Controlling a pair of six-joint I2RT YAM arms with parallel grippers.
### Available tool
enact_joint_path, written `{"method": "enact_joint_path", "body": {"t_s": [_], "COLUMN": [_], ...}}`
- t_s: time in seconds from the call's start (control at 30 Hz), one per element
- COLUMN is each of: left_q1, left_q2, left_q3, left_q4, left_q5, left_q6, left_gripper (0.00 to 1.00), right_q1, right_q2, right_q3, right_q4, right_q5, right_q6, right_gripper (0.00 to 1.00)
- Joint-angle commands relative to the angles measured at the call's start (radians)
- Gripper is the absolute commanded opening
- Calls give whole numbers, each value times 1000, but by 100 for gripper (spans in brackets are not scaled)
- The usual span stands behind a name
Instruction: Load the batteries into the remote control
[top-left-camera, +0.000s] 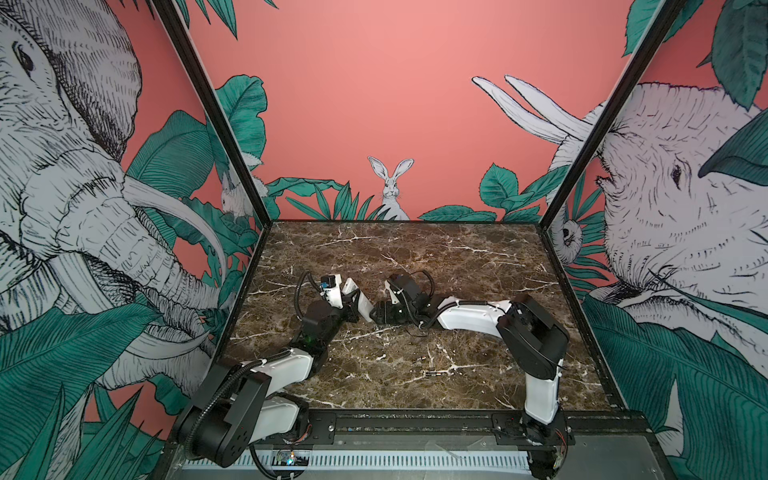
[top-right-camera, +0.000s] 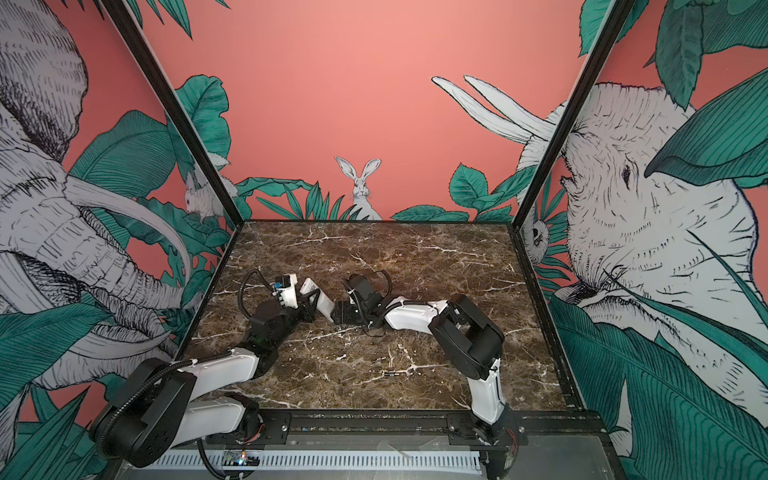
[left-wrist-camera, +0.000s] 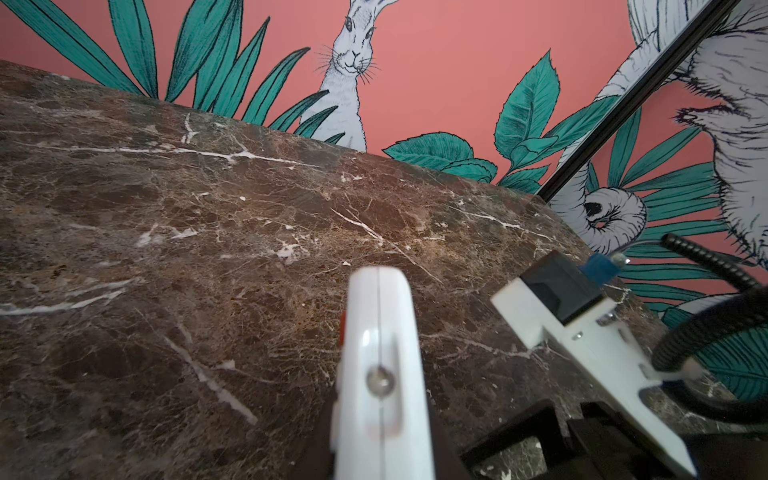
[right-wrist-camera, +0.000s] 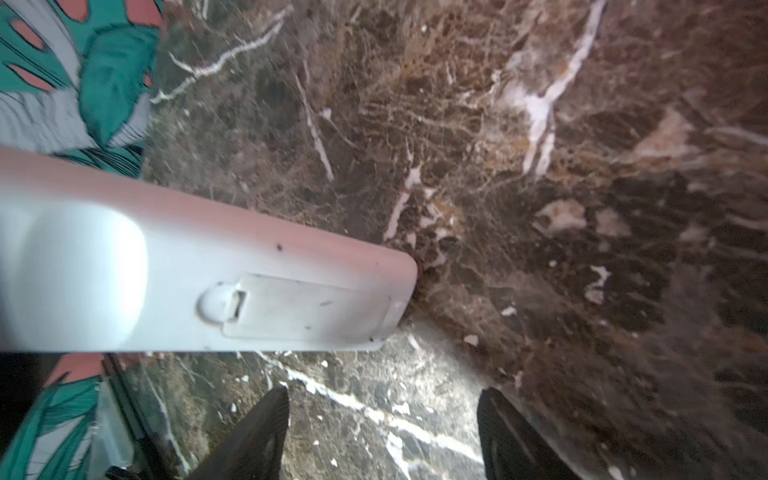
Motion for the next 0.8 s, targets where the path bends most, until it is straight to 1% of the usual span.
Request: {"method": "enact_joint_path", "body": {"t_s": [0.0, 0.17, 0.4, 0.5, 0.53, 0.6, 0.77], "left_q1": [-5, -6, -6, -5, -5, -5, -5], "left_q2": [-10, -22, -36, -33, -33, -31, -31], "left_q3": [-9, -9, -9, -9, -10, -10, -9], "left_q4": [-78, -96, -118, -119, -119, -119, -120], "left_q5": [3, 0, -8, -6, -4, -1, 3], "left_q6": [-9, -1, -1, -1, -3, -5, -3], "left_gripper": [0, 0, 0, 0, 0, 0, 0], "right_q1": [-9, -28, -30, -39, -43, -45, -42], "right_q2": [25, 80, 124, 142, 155, 177, 184], "right_q3": [-21, -64, -52, -87, -96, -96, -65], "right_q4": [237, 464, 477, 553, 608, 659, 626], "right_q5": [-86, -129, -131, -112, -114, -121, -131], "right_q6": [120, 246, 278, 348, 375, 409, 405], "right_gripper": [77, 80, 80, 80, 79, 79, 79]}}
